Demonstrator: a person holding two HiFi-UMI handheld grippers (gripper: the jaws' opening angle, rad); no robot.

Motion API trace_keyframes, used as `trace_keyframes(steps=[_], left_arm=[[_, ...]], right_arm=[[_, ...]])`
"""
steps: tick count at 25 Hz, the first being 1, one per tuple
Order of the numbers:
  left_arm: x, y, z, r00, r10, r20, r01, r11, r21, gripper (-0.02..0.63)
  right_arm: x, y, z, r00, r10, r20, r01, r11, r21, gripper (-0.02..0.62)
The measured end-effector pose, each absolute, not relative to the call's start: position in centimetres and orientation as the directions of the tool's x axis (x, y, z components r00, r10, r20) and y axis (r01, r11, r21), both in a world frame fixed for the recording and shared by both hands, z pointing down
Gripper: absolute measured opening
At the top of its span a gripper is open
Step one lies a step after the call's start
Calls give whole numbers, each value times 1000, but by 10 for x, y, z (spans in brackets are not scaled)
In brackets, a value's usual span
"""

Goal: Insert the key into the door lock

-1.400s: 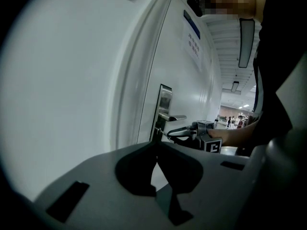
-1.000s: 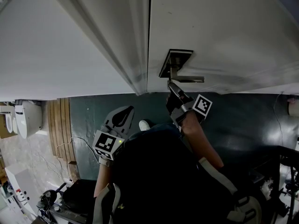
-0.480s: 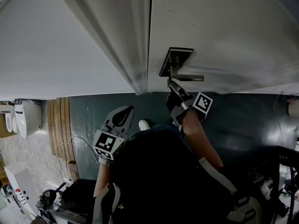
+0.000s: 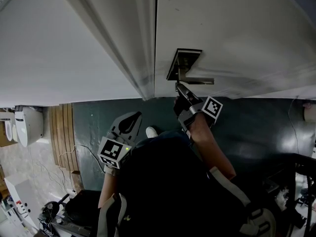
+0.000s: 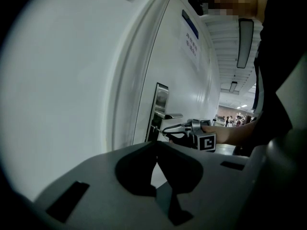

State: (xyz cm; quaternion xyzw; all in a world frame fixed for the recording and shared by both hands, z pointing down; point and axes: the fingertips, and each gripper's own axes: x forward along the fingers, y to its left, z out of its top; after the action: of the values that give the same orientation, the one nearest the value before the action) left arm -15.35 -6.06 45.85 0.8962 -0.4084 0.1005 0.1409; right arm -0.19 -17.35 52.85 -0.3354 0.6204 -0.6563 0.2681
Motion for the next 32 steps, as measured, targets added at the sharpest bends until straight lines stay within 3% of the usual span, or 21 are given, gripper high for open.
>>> trace_keyframes(steps=[5,22,28,32], left_arm=[[-152,-60,459,649,-701,296,-758,-630,169,8],[-152,-64,463,644,-702,305,-762,-623,176,8],[-152,-64,465,644,-700,307,-762,-623,179,8],[-155,-63,463,640,-705,306,-766,-618,180,8]], right_arm=[[-2,-173,530,-634,-771,64,42,-118,-992,34],[-1,-175,529,-619,-770,151,-176,-51,-983,32],[-2,-176,531,-627,-775,78,10,-108,-994,32],[-1,-175,528,-619,-776,119,-111,-64,-992,32]])
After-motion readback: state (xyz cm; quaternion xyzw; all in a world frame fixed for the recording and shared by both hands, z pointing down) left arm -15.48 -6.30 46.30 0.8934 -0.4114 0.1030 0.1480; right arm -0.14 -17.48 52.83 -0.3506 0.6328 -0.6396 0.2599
